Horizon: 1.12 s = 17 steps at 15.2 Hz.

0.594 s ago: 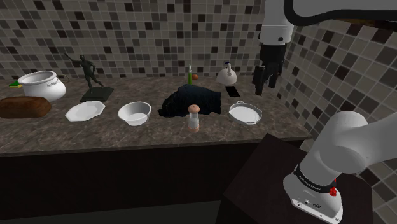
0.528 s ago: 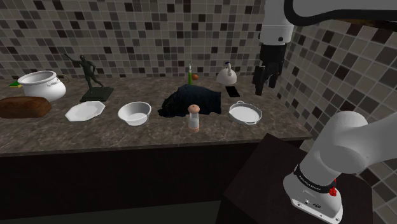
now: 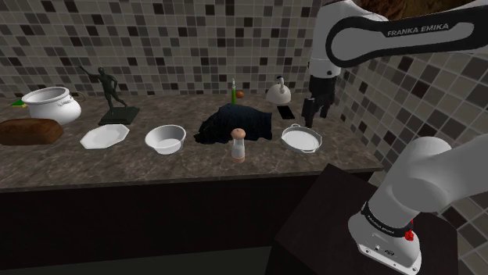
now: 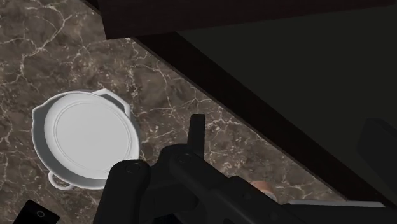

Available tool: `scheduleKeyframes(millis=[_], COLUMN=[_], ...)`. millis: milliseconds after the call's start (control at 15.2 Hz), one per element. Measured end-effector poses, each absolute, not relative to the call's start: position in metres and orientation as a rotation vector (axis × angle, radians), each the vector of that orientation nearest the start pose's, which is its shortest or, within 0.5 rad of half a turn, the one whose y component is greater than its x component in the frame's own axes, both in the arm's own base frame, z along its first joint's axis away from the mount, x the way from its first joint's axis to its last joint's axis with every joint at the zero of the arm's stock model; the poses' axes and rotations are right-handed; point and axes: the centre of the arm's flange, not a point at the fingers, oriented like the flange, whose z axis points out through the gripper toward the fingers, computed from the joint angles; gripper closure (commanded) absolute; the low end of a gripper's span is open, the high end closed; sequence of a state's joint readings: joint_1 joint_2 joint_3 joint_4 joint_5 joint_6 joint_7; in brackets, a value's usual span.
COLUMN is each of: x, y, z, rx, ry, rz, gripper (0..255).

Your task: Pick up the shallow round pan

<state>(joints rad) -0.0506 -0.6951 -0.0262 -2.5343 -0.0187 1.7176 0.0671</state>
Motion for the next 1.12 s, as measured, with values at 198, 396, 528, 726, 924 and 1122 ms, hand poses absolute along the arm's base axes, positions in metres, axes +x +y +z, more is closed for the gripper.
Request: scheduleKeyframes(millis=[198,396,528,726,924,1122], x=[0.34,0.355,0.365,0.378,0.392,0.411], y=[-0.043,-0.06,-0.07,-0.089,-0.106,-0.123], z=[0.457,0.43,0.41,0.379,0.348,0.321], rx=[-3.148,-3.167,-3.179,-3.197,-3.215,-3.234], ry=[0.199,0.189,0.182,0.173,0.163,0.152], rz=[0.18,0.166,0.159,0.146,0.134,0.12], gripper=[0,0,0,0,0,0])
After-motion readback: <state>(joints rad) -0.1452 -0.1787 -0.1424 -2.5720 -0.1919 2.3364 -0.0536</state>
